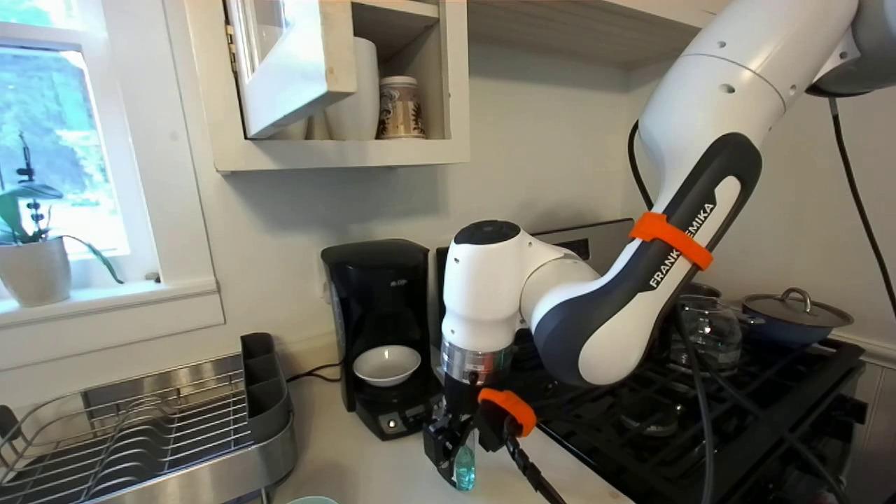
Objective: Slide the soap bottle a little forward on the kitchen counter
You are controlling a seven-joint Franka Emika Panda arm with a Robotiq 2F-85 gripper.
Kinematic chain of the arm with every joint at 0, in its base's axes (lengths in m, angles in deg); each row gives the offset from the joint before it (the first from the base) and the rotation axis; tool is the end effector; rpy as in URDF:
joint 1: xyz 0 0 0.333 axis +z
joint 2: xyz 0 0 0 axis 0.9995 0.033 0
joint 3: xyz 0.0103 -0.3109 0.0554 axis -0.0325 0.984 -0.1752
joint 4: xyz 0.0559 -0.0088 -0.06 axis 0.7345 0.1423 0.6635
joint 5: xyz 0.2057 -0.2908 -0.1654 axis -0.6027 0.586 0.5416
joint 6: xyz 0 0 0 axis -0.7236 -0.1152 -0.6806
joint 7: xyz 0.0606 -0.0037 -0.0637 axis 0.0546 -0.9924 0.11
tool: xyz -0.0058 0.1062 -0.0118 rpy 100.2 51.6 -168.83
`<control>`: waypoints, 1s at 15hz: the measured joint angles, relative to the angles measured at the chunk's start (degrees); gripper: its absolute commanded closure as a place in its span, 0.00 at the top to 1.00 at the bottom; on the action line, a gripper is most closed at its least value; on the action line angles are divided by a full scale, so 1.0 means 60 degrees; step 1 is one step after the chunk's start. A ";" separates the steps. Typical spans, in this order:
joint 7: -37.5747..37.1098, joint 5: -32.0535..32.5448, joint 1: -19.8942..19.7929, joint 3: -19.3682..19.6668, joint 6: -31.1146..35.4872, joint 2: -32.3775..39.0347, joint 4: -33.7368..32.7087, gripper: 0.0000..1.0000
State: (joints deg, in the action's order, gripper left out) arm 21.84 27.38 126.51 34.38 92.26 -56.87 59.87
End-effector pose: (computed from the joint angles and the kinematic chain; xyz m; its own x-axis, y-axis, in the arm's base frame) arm 0.4050 0.4352 0.2392 0.9671 0.1294 0.2189 0.1224 -0.9915 0.0449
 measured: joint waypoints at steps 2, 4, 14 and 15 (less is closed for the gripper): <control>0.0000 -0.0084 0.0003 -0.0045 -0.0066 -0.0002 0.0000 1.00; 0.0007 -0.0241 0.0010 -0.0139 -0.0217 -0.0044 -0.0001 1.00; 0.1461 -0.1581 -0.0379 -0.1017 -0.3595 -0.2220 0.0041 1.00; 0.1960 -0.1786 -0.0561 -0.1101 -0.3601 -0.2447 0.0091 1.00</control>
State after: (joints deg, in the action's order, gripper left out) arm 33.61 16.66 123.14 27.77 70.66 -71.55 60.41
